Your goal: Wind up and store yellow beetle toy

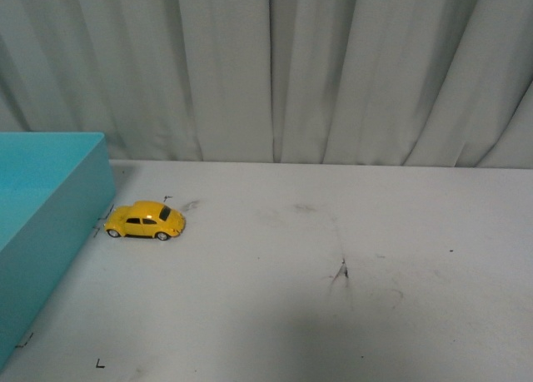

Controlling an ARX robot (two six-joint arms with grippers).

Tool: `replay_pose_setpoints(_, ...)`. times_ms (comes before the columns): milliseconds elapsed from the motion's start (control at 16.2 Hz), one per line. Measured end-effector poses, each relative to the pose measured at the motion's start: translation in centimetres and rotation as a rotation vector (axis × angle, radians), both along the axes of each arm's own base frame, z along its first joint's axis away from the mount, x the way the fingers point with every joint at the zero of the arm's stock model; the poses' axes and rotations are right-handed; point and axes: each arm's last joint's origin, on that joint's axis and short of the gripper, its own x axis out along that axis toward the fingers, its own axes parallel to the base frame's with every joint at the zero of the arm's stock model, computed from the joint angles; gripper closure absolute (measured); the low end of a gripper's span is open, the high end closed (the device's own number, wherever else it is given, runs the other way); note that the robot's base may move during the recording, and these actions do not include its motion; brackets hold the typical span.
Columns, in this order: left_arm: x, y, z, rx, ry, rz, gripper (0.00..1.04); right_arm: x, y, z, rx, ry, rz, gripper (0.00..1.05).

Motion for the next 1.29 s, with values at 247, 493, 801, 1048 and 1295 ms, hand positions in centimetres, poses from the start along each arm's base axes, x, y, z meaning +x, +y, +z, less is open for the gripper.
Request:
replay_pose_setpoints(247,0.0,0.0,-0.1,-0.009,0.018,0.009,0.07,0.0,0.0,0.0,0.000,0.000,0.000,0.12)
replay_pose_setpoints(493,4.6,0.5,4.6,-0.305,0.233,0.558,0.07,0.0,0.0,0.0,0.002,0.001,-0.002,0.07)
replay_pose_setpoints(801,23.2,-2.2,8.1,-0.144,0.286,0.134,0.07,0.0,0.0,0.0,0.002,0.000,-0.001,0.07)
replay_pose_setpoints(1048,30.0,-5.2,7.0,0.065,0.368,-0.150,0.07,0.0,0.0,0.0,0.002,0.000,-0.001,0.07)
replay_pose_setpoints(1295,31.6,-6.3,6.4,0.166,0.415,-0.279,0.07,0.0,0.0,0.0,0.002,0.000,-0.001,0.07)
